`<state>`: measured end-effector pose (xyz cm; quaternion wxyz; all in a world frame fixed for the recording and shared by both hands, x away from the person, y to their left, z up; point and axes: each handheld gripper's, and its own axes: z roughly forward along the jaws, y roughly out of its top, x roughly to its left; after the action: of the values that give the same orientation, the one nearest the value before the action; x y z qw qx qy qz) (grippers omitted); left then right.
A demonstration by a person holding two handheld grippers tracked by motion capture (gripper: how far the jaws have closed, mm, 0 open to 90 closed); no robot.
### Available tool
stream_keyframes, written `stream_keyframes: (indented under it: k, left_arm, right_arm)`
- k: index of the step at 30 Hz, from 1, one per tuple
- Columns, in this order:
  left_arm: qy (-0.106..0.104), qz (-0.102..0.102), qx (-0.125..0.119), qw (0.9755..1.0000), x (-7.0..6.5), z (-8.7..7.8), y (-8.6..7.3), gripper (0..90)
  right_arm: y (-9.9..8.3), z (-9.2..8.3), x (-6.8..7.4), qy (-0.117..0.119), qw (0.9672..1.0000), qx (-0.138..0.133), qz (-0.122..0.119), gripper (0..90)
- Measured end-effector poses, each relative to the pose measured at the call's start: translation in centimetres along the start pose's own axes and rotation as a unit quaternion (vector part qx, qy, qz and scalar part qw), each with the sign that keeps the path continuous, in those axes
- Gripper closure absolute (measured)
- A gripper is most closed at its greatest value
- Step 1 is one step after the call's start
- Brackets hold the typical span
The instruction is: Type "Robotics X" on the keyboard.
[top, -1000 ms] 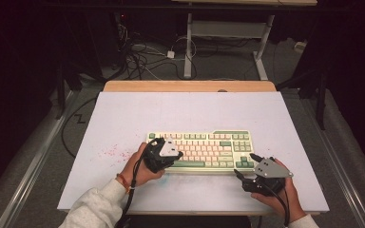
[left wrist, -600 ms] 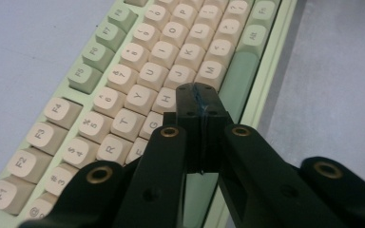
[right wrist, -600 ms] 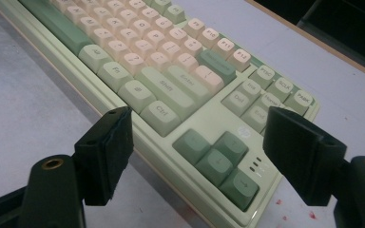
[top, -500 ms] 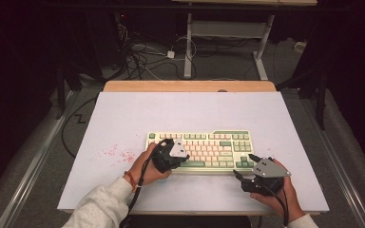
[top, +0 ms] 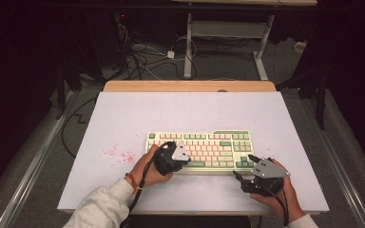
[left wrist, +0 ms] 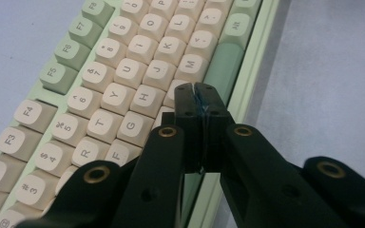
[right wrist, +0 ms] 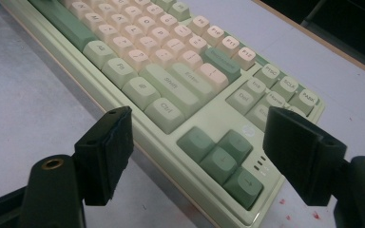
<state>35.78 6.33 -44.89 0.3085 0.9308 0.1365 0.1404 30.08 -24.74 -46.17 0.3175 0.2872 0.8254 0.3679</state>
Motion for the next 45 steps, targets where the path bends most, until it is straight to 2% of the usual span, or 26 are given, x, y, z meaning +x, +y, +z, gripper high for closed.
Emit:
stream_keyframes:
  k: [5,8,10,14,17,23,28,30,32,34,36,38,40,45]
  left_arm:
    - [-0.003,-0.004,0.012,0.9999,0.2,0.5,-0.2,86.4]
    - [-0.004,-0.020,0.006,0.9998,0.7,0.6,-0.5,87.3]
    - [-0.001,-0.012,0.006,0.9999,0.5,0.3,-0.5,87.2]
    - [0.010,-0.004,-0.018,0.9998,0.2,-1.2,0.0,84.7]
    - [0.021,-0.008,-0.032,0.9993,0.4,-2.0,-0.1,81.8]
    - [0.040,-0.012,-0.064,0.9971,0.8,-3.5,-0.8,69.7]
    - [0.077,-0.015,-0.075,0.9941,1.0,-4.6,-1.6,53.8]
    - [0.082,-0.018,-0.082,0.9931,1.1,-4.9,-1.8,47.0]
    - [0.097,-0.018,-0.088,0.9912,1.0,-5.2,-2.1,40.2]
    - [0.098,-0.015,-0.090,0.9910,0.9,-5.5,-2.3,34.5]
    - [0.109,-0.016,-0.097,0.9891,0.9,-5.6,-2.7,28.9]
    - [0.115,-0.021,-0.097,0.9884,0.9,-5.7,-3.1,24.0]
    - [0.129,-0.026,-0.096,0.9867,1.0,-5.7,-3.7,22.1]
    - [0.145,-0.033,-0.090,0.9849,1.3,-6.0,-5.2,19.6]
  right_arm:
    - [0.0,0.0,0.1,0.000,1.0000,0.003,-0.002,25.7]
    - [-0.1,0.1,0.1,0.002,1.0000,0.006,-0.006,25.8]
    - [0.0,0.0,0.2,0.002,1.0000,0.006,-0.007,25.7]
    - [0.0,0.0,0.0,-0.002,1.0000,0.003,-0.003,25.7]
    - [0.0,-0.1,-0.1,-0.003,1.0000,0.003,-0.002,25.8]
    - [0.0,-0.1,0.0,-0.001,1.0000,0.002,-0.003,25.8]
    - [0.0,-0.2,-0.1,-0.001,1.0000,0.000,-0.002,25.8]
    - [0.0,-0.2,-0.1,-0.002,1.0000,0.000,-0.001,25.8]
    - [0.0,-0.3,-0.2,-0.002,1.0000,-0.001,0.000,25.8]
    - [0.0,-0.3,-0.2,-0.003,1.0000,-0.001,0.001,25.8]
    - [0.0,-0.3,-0.2,-0.003,1.0000,-0.002,0.003,25.8]
    - [0.0,-0.3,-0.3,-0.003,1.0000,-0.002,0.004,25.8]
    - [0.0,-0.4,-0.3,-0.002,1.0000,-0.002,0.006,25.9]
    - [0.0,-0.4,-0.4,-0.004,0.9999,-0.001,0.010,25.7]
